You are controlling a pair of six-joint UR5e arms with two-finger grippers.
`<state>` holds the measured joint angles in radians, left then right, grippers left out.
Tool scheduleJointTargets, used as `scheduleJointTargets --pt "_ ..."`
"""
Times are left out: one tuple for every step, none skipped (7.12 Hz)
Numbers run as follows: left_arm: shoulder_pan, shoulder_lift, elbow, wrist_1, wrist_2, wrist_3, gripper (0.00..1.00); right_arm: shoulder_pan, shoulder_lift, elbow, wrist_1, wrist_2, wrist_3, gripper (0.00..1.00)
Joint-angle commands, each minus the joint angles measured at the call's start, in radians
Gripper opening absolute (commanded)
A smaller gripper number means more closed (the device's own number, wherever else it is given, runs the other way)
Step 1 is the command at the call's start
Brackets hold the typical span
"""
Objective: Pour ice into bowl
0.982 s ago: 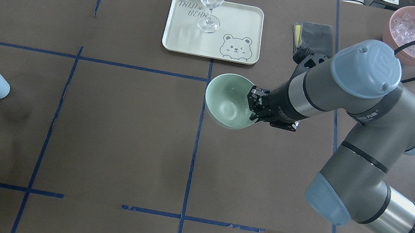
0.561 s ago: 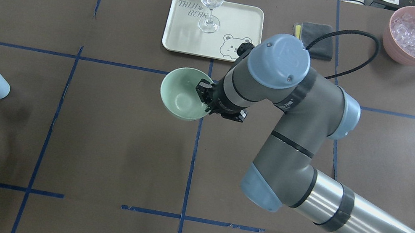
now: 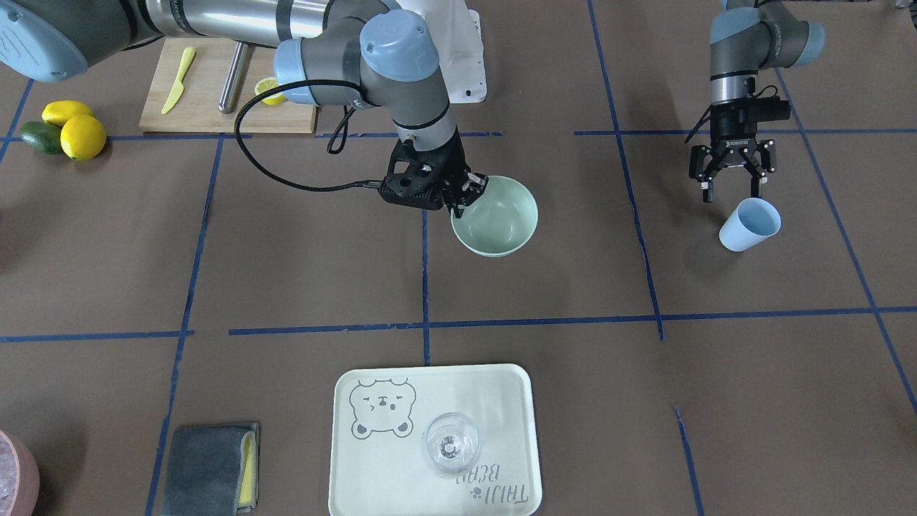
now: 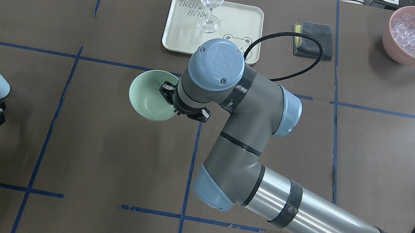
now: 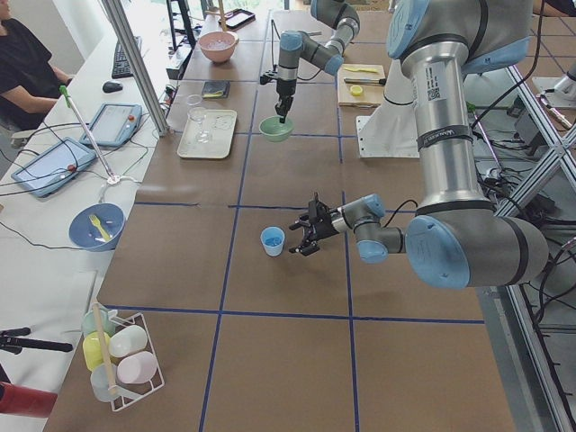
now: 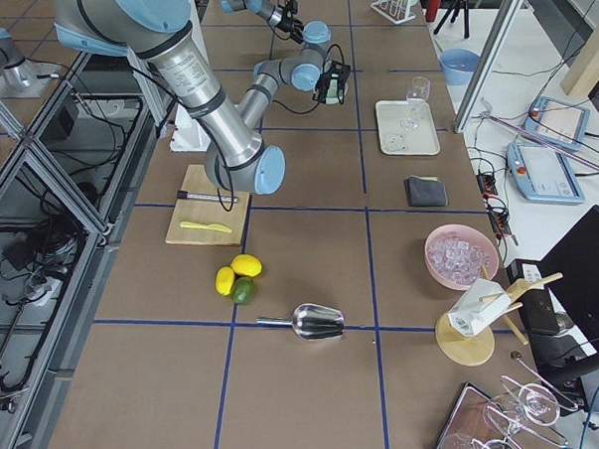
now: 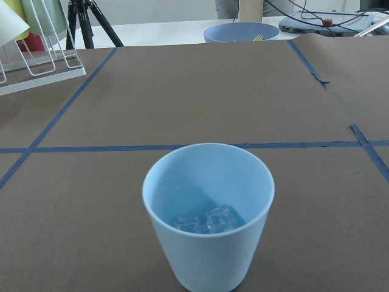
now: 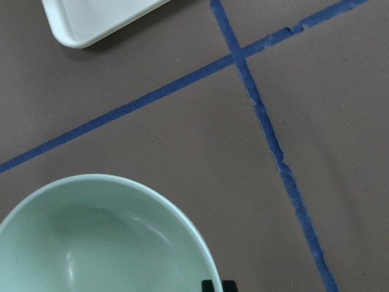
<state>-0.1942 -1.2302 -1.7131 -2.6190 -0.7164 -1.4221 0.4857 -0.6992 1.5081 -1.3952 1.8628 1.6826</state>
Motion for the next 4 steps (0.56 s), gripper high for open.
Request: scheduleJointTargets --pt "-0.01 -0.005 0.041 -0.001 0.031 0.005 1.0 -0.028 0.021 -0.026 0.004 -0.028 0.006 0.0" --pt "-0.027 -0.006 0.044 -0.001 0.031 0.008 1.0 -0.041 0.041 -0.052 0.004 -0.042 0.006 0.0" --pt "-0.051 -0.017 0.052 -0.001 0.031 0.018 1.0 -0.053 0.065 -0.092 0.004 -0.054 0.006 0.0" --pt "-0.104 -0.072 0.055 -0.001 0.031 0.073 1.0 -0.064 0.067 -0.097 0.004 -0.068 0.006 0.0"
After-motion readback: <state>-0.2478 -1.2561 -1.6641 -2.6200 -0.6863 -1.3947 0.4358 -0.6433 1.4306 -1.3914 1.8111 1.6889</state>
